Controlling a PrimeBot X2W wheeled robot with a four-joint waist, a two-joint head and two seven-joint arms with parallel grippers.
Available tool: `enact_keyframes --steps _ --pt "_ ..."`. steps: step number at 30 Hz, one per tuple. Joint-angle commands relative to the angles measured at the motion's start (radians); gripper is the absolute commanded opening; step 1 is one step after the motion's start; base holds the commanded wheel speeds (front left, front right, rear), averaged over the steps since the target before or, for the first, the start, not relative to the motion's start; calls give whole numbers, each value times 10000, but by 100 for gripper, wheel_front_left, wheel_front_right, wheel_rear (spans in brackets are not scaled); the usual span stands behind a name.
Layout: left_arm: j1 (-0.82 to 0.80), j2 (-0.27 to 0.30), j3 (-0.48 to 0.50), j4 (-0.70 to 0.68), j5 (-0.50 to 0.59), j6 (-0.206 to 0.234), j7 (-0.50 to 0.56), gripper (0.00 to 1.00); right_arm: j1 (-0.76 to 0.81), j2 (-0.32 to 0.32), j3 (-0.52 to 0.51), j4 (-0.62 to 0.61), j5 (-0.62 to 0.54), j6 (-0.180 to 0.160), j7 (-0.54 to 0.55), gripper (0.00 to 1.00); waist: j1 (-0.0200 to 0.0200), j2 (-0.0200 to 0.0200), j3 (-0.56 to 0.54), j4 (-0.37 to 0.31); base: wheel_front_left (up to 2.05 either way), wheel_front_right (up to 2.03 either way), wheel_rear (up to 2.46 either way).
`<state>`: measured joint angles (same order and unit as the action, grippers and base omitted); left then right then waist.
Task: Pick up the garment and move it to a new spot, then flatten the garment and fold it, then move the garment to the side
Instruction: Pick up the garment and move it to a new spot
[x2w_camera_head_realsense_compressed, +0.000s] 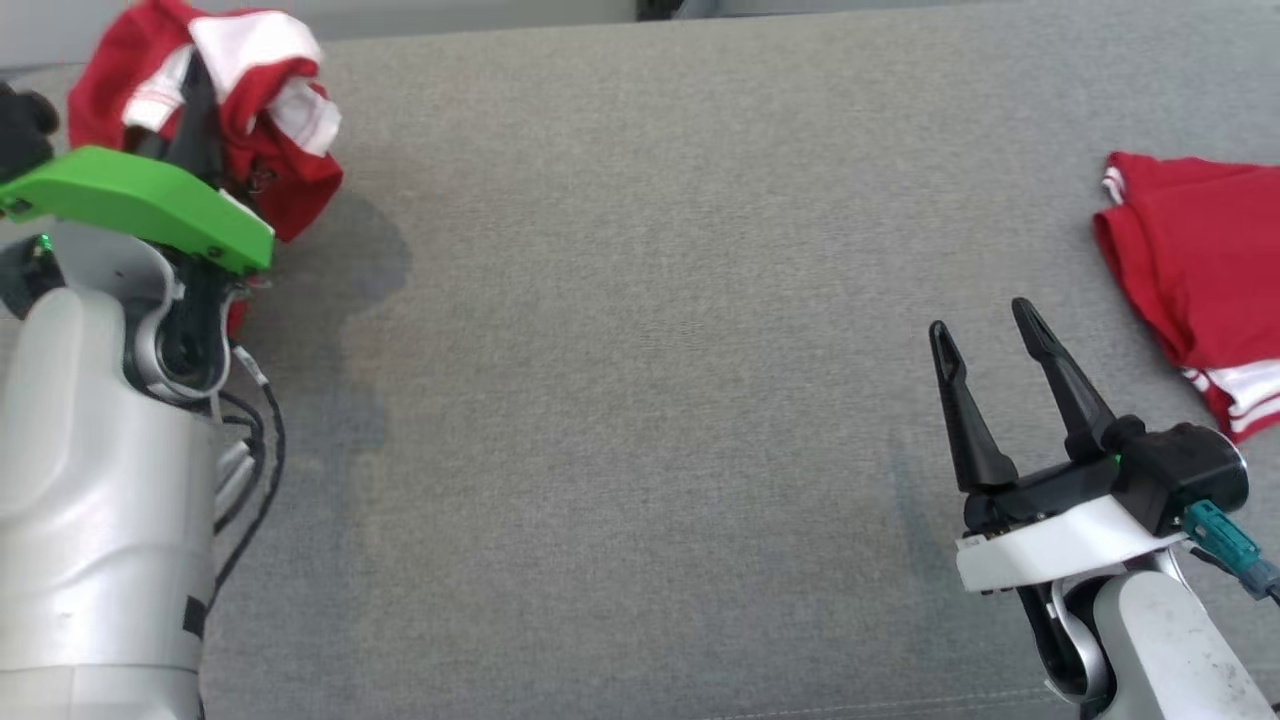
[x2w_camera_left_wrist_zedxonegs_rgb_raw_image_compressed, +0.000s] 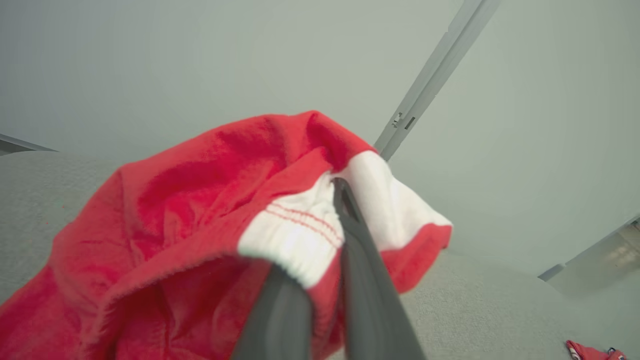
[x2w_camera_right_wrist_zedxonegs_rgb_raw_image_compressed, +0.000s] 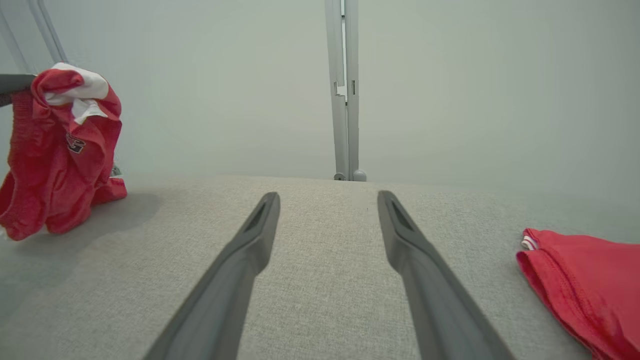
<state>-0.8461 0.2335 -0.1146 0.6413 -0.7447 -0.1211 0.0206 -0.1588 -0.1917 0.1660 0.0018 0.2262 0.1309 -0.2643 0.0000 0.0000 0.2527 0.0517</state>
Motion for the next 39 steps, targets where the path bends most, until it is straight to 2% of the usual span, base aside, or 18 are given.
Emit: enact_keyframes --steps 1,7,13,22,30,31,32,33,39 --pt "504 -128 -48 -422 -77 162 99 0 254 110 -124 -1 26 -6 -4 100 0 0 -950 -1065 0 0 0" --pt "1802 -666 -608 -1850 96 643 510 0 636 258 -582 -99 28 -6 -4 100 0 0 -1254 -1734 0 0 0" --pt "2781 -1196 -1580 -2280 449 889 960 0 785 375 -914 -216 36 -6 -4 100 0 0 -1242 -2204 0 0 0" --pt "3140 -1679 -2588 -855 390 907 974 0 497 562 -696 -319 9 -6 -4 100 0 0 -451 -2821 0 0 0" --pt "2821 -1808 -3506 442 294 806 657 0 342 631 -661 -323 -46 -6 -4 100 0 0 -60 -2919 0 0 0" --pt "2792 -1813 -3632 582 318 860 537 25 343 631 -649 -303 -50 -6 -4 100 0 0 -57 -2892 0 0 0" --pt "2792 -1817 -3779 700 245 905 401 80 341 635 -634 -282 -63 -6 -4 100 0 0 -67 -2849 0 0 0" --pt "2794 -1820 -3913 751 121 947 227 100 352 647 -621 -263 -76 -6 -4 100 0 0 -93 -2794 0 0 0" --pt "2777 -1806 -4492 747 -389 1105 -1016 100 449 600 -448 -134 7 -6 -4 100 0 0 -483 -2262 0 0 0"
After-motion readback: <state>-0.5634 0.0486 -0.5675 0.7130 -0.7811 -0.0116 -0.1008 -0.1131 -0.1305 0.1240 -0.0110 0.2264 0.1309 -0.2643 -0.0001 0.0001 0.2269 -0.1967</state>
